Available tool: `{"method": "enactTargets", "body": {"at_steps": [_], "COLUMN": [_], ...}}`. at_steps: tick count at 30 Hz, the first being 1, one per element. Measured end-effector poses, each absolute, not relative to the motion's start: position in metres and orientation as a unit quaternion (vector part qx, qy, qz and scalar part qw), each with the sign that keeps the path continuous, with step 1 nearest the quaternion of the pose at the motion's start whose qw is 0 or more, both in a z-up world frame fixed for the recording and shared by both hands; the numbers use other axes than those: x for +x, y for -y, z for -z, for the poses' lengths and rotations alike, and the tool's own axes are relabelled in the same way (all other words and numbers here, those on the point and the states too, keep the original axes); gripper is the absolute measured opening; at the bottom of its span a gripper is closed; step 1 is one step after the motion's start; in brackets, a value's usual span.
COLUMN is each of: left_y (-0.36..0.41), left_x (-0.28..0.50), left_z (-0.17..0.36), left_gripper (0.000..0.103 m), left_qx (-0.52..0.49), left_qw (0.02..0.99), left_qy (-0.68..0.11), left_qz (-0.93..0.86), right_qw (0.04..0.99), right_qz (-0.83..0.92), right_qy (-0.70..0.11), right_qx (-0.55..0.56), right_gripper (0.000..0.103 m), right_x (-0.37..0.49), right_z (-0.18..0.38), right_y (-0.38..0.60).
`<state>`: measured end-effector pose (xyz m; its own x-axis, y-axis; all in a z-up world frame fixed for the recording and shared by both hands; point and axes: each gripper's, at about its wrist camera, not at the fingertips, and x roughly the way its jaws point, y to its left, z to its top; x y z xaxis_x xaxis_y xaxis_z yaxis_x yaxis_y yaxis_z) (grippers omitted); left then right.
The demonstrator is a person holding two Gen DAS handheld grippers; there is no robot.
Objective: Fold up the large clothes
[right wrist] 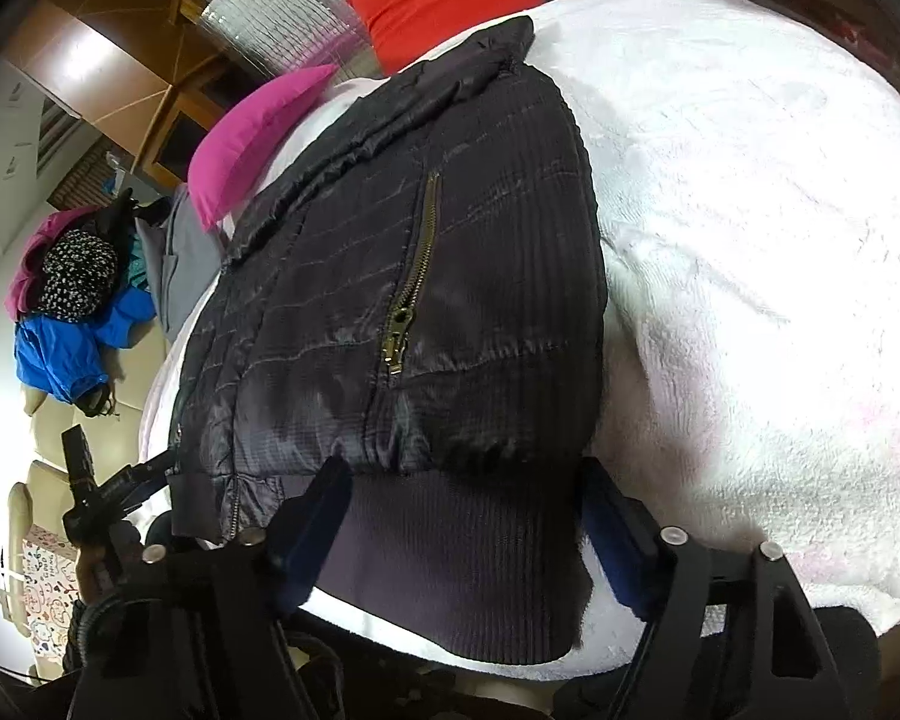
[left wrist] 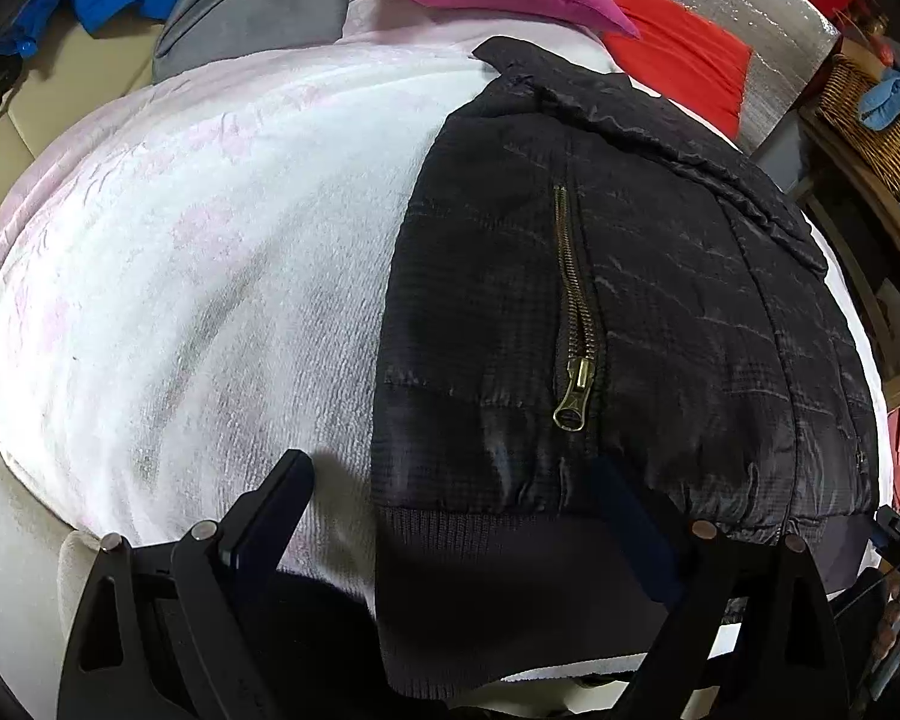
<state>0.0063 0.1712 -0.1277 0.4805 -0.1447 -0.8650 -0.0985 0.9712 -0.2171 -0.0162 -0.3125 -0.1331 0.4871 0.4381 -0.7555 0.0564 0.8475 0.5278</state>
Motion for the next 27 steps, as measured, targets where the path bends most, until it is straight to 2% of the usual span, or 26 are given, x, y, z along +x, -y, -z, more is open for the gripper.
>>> {"method": "enactTargets", "body": {"at_steps": [8, 10, 12, 20, 23, 27], "left_y": [-0.174, -0.172, -0.171, -0.17, -0.169, -0.174], "left_x": [0.005, 0.005, 0.004, 0.008, 0.009, 0.01], "left_z": [0.128, 0.127, 0.123, 0.125, 0.123, 0.125], "left_gripper": [0.091, 0.09, 0.082, 0.079, 0.066, 0.065], "left_qx": [-0.121, -0.117, -0.113, -0.117, -0.113, -0.114], "left_qw": [0.852, 0.853, 0.857, 0.856, 0.858, 0.856], "left_qy": [-0.51, -0.508, -0.503, -0.503, -0.501, -0.503], "left_qz": [0.011, 0.011, 0.014, 0.017, 0.019, 0.013], "right_qw": [0.825, 0.827, 0.83, 0.833, 0.838, 0.843], "right_qz": [-0.11, -0.106, -0.099, -0.095, -0.099, -0.101], "right_qy": [-0.495, -0.496, -0.496, -0.49, -0.485, -0.479], "right_qx": [0.25, 0.242, 0.234, 0.239, 0.231, 0.225], "right_gripper": [0.064, 0.049, 0.037, 0.038, 0.038, 0.037], "right_x": [-0.016, -0.016, -0.017, -0.017, -0.02, -0.022], "right_z": [0.134, 0.132, 0.131, 0.133, 0.127, 0.121], "right_y": [0.316, 0.316, 0.317, 0.321, 0.32, 0.318]}}
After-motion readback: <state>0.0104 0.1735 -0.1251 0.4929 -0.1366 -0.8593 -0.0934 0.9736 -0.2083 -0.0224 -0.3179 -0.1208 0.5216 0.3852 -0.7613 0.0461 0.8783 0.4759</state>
